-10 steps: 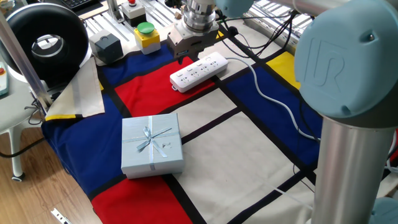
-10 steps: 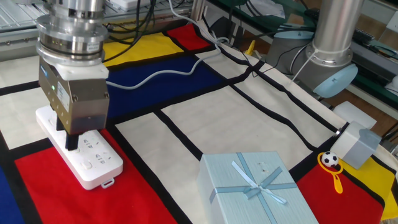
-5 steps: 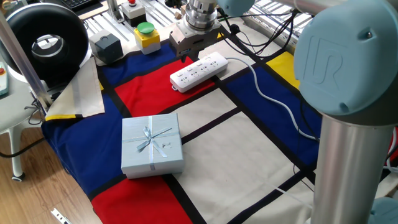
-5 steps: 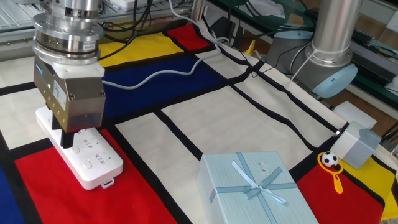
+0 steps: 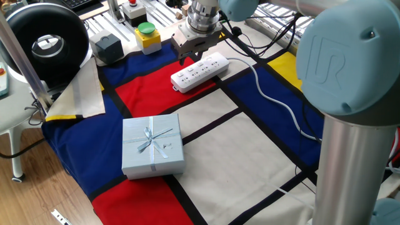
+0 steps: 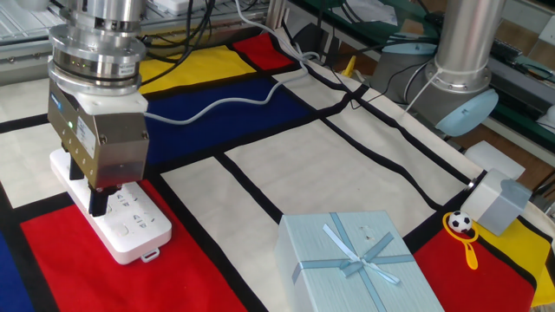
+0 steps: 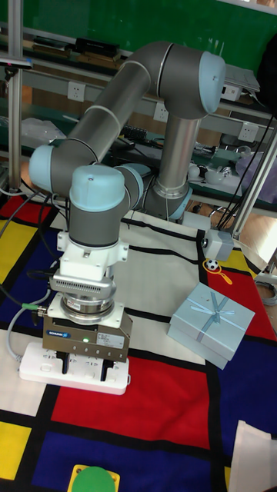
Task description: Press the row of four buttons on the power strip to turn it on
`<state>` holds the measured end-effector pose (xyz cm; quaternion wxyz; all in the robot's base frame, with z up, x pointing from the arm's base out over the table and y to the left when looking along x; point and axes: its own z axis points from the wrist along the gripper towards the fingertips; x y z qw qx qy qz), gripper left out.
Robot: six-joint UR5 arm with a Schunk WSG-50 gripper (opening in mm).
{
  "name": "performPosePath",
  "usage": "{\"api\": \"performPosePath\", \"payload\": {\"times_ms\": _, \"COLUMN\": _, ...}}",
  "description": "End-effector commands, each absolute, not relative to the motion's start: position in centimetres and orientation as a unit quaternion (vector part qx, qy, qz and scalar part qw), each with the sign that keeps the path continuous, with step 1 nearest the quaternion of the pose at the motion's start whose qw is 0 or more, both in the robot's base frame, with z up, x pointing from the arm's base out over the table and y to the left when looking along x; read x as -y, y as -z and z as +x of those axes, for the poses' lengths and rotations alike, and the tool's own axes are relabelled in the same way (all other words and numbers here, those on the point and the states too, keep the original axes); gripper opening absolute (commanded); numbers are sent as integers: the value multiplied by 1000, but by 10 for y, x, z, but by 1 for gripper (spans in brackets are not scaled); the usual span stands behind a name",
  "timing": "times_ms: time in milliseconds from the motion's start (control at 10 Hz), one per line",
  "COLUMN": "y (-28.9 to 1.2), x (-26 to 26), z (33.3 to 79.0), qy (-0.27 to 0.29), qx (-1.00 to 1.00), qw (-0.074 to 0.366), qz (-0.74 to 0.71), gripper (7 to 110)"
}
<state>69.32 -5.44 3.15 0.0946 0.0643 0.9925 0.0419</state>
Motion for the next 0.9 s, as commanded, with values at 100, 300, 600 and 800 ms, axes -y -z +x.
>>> {"api": "performPosePath", "payload": {"times_ms": 100, "y": -24, "x": 54, "z": 699, "qy": -46, "qx": -991, "qw": 104, "qz": 72, "gripper": 66}}
{"api": "performPosePath", "payload": {"times_ms": 300, "y": -21, "x": 53, "z": 698, "qy": -44, "qx": -991, "qw": 106, "qz": 74, "gripper": 66}}
{"api": "performPosePath", "payload": {"times_ms": 600, "y": -20, "x": 56, "z": 694, "qy": -44, "qx": -991, "qw": 105, "qz": 73, "gripper": 66}}
{"api": "performPosePath", "payload": {"times_ms": 800, "y": -19, "x": 55, "z": 691, "qy": -46, "qx": -991, "qw": 104, "qz": 76, "gripper": 66}}
